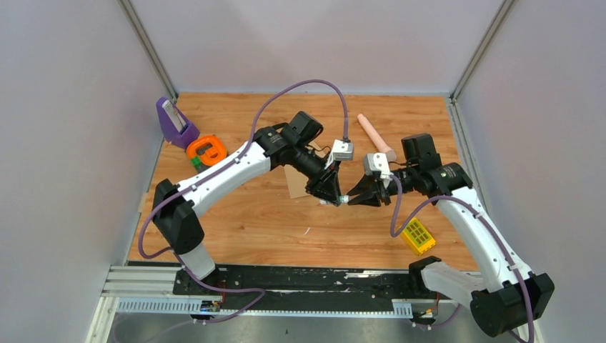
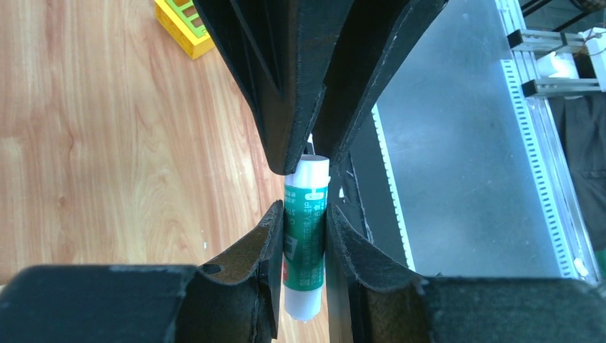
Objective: Place the letter into the envelope and seal it
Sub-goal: Unscrew the solid glue.
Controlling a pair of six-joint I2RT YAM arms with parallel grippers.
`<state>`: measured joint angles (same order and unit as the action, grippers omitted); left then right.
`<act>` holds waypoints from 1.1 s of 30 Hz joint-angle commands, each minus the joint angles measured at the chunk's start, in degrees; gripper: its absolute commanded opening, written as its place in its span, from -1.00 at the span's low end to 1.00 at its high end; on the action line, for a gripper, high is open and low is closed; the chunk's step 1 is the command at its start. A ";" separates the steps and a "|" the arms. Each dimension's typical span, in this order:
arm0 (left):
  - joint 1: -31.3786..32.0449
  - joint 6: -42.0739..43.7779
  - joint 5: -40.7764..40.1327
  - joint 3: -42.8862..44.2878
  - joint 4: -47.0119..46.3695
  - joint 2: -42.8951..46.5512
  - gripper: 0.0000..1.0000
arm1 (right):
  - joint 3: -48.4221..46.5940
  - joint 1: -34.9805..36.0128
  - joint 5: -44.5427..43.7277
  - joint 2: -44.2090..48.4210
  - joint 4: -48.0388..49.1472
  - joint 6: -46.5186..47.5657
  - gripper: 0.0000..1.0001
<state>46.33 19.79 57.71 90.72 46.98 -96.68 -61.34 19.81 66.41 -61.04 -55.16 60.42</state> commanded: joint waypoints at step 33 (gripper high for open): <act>-0.07 2.33 -2.40 1.05 -1.11 5.34 -1.00 | 7.20 -6.37 8.74 6.62 10.03 -21.22 0.91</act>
<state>46.35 22.26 49.56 91.46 47.66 -93.17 -56.21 13.45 75.94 -57.47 -46.63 23.11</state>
